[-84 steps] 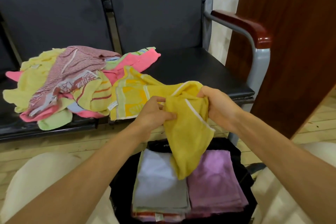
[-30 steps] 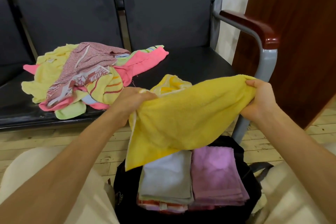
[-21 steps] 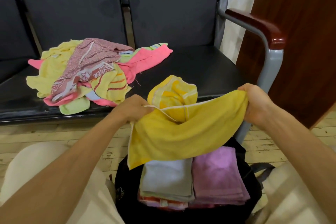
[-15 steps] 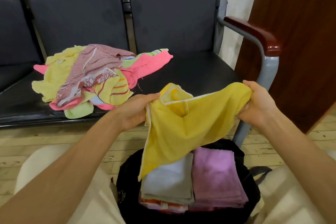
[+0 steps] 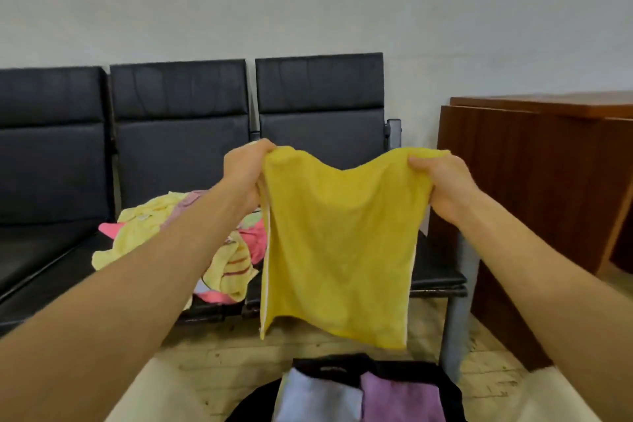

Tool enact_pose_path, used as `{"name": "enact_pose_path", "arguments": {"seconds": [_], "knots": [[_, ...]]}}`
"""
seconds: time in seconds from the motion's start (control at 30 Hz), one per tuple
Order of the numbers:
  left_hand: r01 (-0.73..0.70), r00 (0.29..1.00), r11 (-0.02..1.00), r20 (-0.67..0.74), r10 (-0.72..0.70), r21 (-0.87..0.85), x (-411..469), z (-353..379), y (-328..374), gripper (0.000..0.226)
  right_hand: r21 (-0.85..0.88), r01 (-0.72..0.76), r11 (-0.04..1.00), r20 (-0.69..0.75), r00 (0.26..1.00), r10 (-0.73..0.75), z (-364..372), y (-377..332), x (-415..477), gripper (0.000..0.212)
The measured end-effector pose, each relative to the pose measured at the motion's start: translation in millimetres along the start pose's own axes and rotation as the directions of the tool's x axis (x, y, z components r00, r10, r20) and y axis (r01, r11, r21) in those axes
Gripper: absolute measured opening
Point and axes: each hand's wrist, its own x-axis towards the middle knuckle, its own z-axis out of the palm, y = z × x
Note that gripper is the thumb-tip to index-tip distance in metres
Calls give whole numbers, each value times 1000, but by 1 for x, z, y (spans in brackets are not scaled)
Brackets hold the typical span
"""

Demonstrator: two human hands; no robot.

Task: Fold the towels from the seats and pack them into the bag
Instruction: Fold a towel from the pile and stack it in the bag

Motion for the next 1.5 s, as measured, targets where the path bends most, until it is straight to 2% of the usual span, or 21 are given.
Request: {"name": "enact_pose_path", "arguments": {"seconds": [0.1, 0.2, 0.3, 0.4, 0.5, 0.57, 0.67, 0.77, 0.83, 0.87, 0.93, 1.03, 1.1, 1.17, 1.23, 1.3, 1.37, 1.43, 1.5], "knots": [[-127, 982, 987, -130, 139, 99, 8, -6, 28, 19, -353, 100, 930, -120, 981, -151, 2, -27, 8, 46], [-153, 984, 984, -78, 161, 91, 13, -14, 42, 15, -515, 124, 848, -199, 945, -259, 2, -49, 3, 52], [-141, 988, 989, 72, 138, 37, 18, -22, 47, 44, -457, 118, 882, -239, 938, -250, 5, -56, 5, 63], [-66, 990, 998, 124, 68, -21, 18, -30, 48, 36, -429, 94, 898, -218, 954, -204, 12, -59, 6, 60], [-81, 995, 995, 44, 84, -55, 19, -37, 46, 28, -250, 73, 965, -178, 977, -120, 20, -63, 4, 56], [-111, 993, 991, -26, 113, 77, 21, -43, 45, 25, -243, 65, 968, -173, 979, -109, 22, -65, 4, 54], [-160, 981, 927, -52, 188, 340, 23, -51, 43, 7, -466, 38, 884, -157, 980, -125, 20, -61, 5, 49], [-236, 958, 845, -34, 286, 480, 26, -59, 44, 21, -656, 75, 751, -167, 956, -241, 16, -58, 3, 48], [-279, 941, 788, -7, 338, 549, 27, -60, 45, 24, -658, 101, 746, -182, 940, -288, 14, -56, 4, 48], [-293, 934, 766, -2, 358, 572, 29, -59, 45, 24, -613, 118, 781, -188, 939, -289, 14, -55, 5, 49], [-299, 923, 735, -12, 385, 608, 32, -58, 45, 23, -411, 131, 902, -202, 952, -231, 12, -54, 7, 44], [-266, 920, 753, -74, 384, 602, 34, -60, 43, 16, -208, 113, 971, -180, 972, -152, 8, -48, 13, 13], [-247, 925, 788, -106, 366, 563, 36, -62, 42, 11, -175, 133, 976, -166, 973, -162, 3, -44, 13, 8], [-229, 938, 843, -122, 325, 487, 36, -62, 43, 5, -180, 158, 971, -139, 973, -184, -1, -44, 10, 9], [-219, 949, 869, -109, 295, 444, 36, -61, 45, 6, -225, 169, 959, -89, 977, -193, -4, -45, 6, 24], [-232, 954, 858, -63, 292, 458, 33, -59, 47, 17, -328, 181, 927, -65, 975, -213, -7, -46, 5, 38], [-271, 944, 782, -3, 330, 561, 31, -58, 47, 31, -450, 189, 873, -93, 962, -256, -10, -46, 4, 41], [-333, 907, 575, 87, 412, 747, 26, -55, 47, 35, -591, 198, 782, -126, 935, -332, -12, -46, 4, 39], [-385, 858, 347, 193, 476, 855, 23, -50, 44, 31, -688, 196, 699, -127, 916, -382, -13, -45, 3, 34]]}}
